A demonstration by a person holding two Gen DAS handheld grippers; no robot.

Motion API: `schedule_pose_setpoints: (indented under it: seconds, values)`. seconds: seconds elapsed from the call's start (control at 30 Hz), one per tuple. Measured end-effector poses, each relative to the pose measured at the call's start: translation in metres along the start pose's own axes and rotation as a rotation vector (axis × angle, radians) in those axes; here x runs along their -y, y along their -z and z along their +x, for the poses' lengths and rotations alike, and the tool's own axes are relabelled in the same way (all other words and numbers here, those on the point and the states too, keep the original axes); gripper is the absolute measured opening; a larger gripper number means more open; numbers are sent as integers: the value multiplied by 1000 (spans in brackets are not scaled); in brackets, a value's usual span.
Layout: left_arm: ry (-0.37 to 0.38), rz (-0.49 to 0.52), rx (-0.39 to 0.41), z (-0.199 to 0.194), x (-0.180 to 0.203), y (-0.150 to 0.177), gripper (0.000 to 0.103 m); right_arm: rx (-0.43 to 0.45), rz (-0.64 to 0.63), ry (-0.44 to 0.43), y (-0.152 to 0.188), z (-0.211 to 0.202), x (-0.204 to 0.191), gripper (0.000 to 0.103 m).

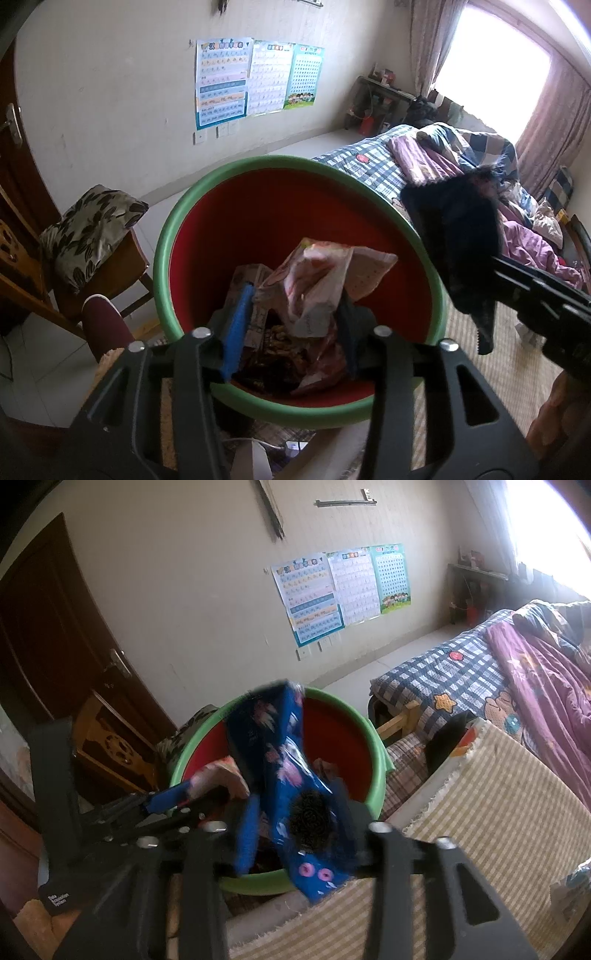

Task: Collect trash
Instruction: 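Open both tools to drop the pink and dark blue wrappers into the bin, then move both open tools back over the last trash on the mat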

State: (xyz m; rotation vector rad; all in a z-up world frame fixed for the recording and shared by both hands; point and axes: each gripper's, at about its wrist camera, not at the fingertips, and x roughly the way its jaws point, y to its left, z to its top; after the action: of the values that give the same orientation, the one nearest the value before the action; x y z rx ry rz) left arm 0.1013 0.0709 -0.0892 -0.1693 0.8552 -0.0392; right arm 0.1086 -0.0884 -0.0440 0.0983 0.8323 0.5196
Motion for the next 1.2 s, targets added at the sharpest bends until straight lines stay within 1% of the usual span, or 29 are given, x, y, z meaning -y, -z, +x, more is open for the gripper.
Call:
schedule_pose_setpoints:
  seconds: [0.03,0.07,0.1,0.13,0.23,0.27,0.3,0.37,0.43,0.47,0.53,0.57,0.6,0.63,0.67,0.7,0.73,0.8,0.83,0.87,0.9,0.93,1.0,1.07,1.1,1.13,1.17,1.2]
  values:
    - [-1,1,4,-1,0,0,53,2,4,0,0,0,1,53]
    - [-5,2,9,-1,0,0,63,6,6,2,0,-1,1,56]
    - [-14,4,20,-3,0,0,71,11,10,4,0,-2,2,58]
    - [-21,3,30,-4,0,0,72,18,18,6,0,-4,3,62]
    - [-34,-9,42,-5,-3,0,73,51,41,7,3,-18,12,65]
    - [-45,-10,48,-6,-4,0,73,68,47,21,6,-27,18,68]
    - [-54,-12,55,-7,-4,0,73,81,54,38,8,-34,24,69]
    - [-61,-9,72,-12,-2,0,73,108,80,97,19,-54,47,69]
    - [-73,17,106,-19,7,1,73,124,128,173,32,-75,79,69]
    - [-69,40,124,-23,14,1,73,139,174,220,41,-89,102,69]
    - [-30,75,135,-28,32,1,73,173,283,329,58,-118,151,69]
    - [9,92,132,-29,45,1,73,183,326,379,65,-129,169,69]
    - [57,115,123,-28,61,3,73,195,401,448,76,-144,197,69]
    - [103,144,108,-27,79,5,73,207,456,480,83,-153,214,69]
    - [143,172,92,-25,93,7,73,224,536,515,95,-165,238,69]
    - [186,203,71,-22,109,9,73,229,590,534,103,-172,254,69]
    - [266,257,27,-17,137,13,74,228,649,550,112,-179,273,69]
    - [383,337,-28,-8,180,20,79,226,732,556,125,-185,302,69]
    - [425,386,-38,-3,203,25,81,223,759,551,130,-186,313,69]
    - [450,428,-46,2,220,29,82,222,776,541,132,-186,319,69]
    - [474,484,-61,11,244,35,82,226,787,531,135,-187,323,69]
    - [490,519,-85,21,264,39,82,228,794,520,137,-187,328,69]
    - [523,554,-135,39,290,47,82,222,793,492,135,-181,335,69]
    - [535,587,-190,57,316,57,82,210,784,464,134,-175,338,69]
    - [538,596,-200,63,325,60,82,192,779,455,133,-170,341,68]
    - [538,611,-208,70,335,64,82,181,777,451,132,-167,341,60]
    - [532,621,-213,72,342,68,82,164,782,439,132,-163,344,46]
    - [521,636,-223,79,348,70,82,156,790,422,132,-158,346,37]
